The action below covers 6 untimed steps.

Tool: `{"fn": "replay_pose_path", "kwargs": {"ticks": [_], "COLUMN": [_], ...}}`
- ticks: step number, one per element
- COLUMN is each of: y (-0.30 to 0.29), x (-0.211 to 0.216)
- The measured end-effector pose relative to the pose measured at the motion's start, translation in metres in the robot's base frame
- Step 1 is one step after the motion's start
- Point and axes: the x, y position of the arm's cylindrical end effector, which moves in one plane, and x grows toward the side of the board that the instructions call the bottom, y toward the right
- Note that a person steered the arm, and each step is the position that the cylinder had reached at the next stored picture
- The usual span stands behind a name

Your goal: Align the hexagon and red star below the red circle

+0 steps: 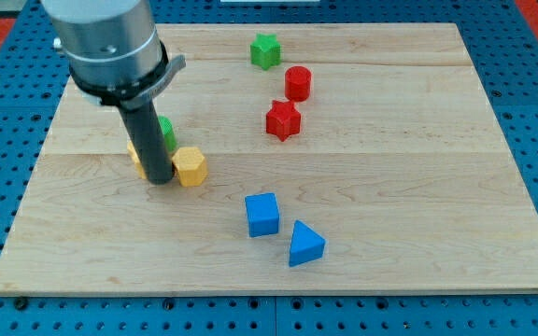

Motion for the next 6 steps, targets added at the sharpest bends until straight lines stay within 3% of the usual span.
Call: {"fn": "replay_pose_path", "kwargs": {"ticks": [1,2,3,5,6], "y": [0.068,0.083,0.059,0.127,0.119], "x": [-0.015,-0.016,-0.03,-0.031,-0.052]}}
